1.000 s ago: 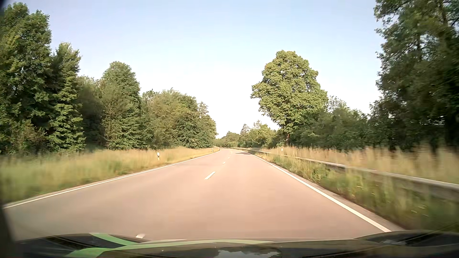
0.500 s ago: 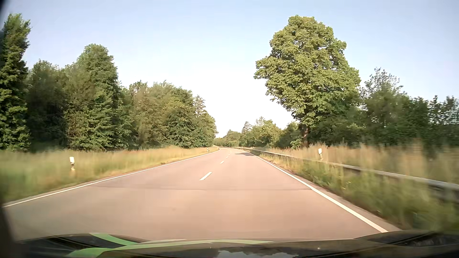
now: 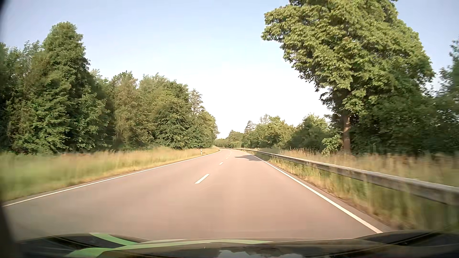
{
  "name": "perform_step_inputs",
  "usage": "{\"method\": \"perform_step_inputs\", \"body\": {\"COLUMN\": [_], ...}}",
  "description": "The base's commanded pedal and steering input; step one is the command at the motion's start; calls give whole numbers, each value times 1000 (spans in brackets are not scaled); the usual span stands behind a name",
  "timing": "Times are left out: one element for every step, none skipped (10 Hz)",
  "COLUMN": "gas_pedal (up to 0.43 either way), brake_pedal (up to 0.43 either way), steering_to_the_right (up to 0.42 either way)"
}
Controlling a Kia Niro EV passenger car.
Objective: Follow the waypoints while adhering to traffic rules and regulations
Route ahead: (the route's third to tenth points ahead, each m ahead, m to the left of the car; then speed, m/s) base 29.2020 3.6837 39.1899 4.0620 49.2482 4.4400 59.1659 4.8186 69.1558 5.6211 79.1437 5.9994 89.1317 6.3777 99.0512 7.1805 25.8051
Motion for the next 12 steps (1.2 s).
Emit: {"method": "perform_step_inputs", "body": {"gas_pedal": [197, 197, 197, 177, 157, 110, 67, 67, 67, 59, 0, 0], "brake_pedal": [0, 0, 0, 0, 0, 0, 0, 0, 0, 0, 0, 0], "steering_to_the_right": [-6, -6, -6, -5, -5, -5, -5, -5, -5, -5, -5, -5]}}
